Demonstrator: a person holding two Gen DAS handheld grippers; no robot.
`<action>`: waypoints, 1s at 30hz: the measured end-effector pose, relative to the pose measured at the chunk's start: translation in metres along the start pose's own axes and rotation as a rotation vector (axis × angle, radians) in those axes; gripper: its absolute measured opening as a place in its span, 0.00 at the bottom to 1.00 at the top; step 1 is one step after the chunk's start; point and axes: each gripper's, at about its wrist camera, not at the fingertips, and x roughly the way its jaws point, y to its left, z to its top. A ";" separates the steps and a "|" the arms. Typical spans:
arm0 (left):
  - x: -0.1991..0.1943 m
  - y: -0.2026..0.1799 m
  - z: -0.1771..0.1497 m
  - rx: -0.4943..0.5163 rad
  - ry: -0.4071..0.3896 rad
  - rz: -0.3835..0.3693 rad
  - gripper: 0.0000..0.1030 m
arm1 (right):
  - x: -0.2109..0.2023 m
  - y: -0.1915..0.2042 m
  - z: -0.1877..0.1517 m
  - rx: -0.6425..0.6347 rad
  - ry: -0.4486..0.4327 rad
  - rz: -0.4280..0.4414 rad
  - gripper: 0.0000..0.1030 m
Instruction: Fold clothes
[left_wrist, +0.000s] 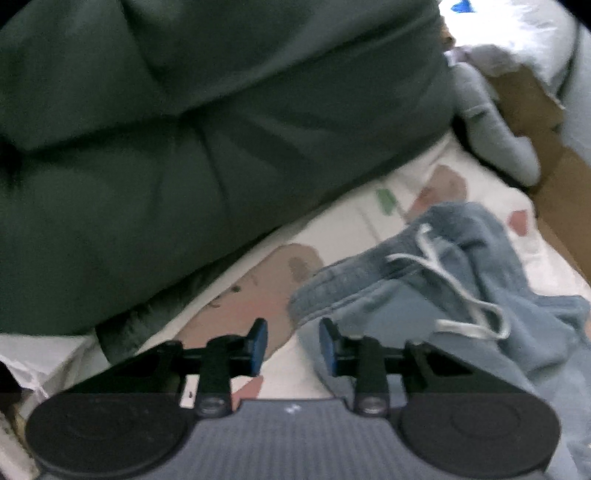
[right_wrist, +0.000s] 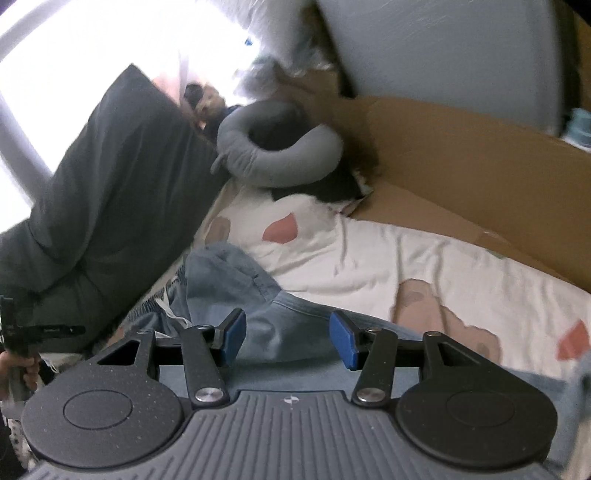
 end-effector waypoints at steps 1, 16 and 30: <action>0.008 0.003 -0.002 -0.015 0.003 0.006 0.28 | 0.016 0.001 0.004 0.002 0.010 0.018 0.56; 0.063 0.029 -0.014 -0.209 -0.018 -0.009 0.29 | 0.231 0.063 0.096 -0.076 0.071 0.157 0.56; 0.088 0.042 -0.039 -0.404 -0.042 -0.102 0.29 | 0.341 0.131 0.119 -0.192 0.173 0.121 0.56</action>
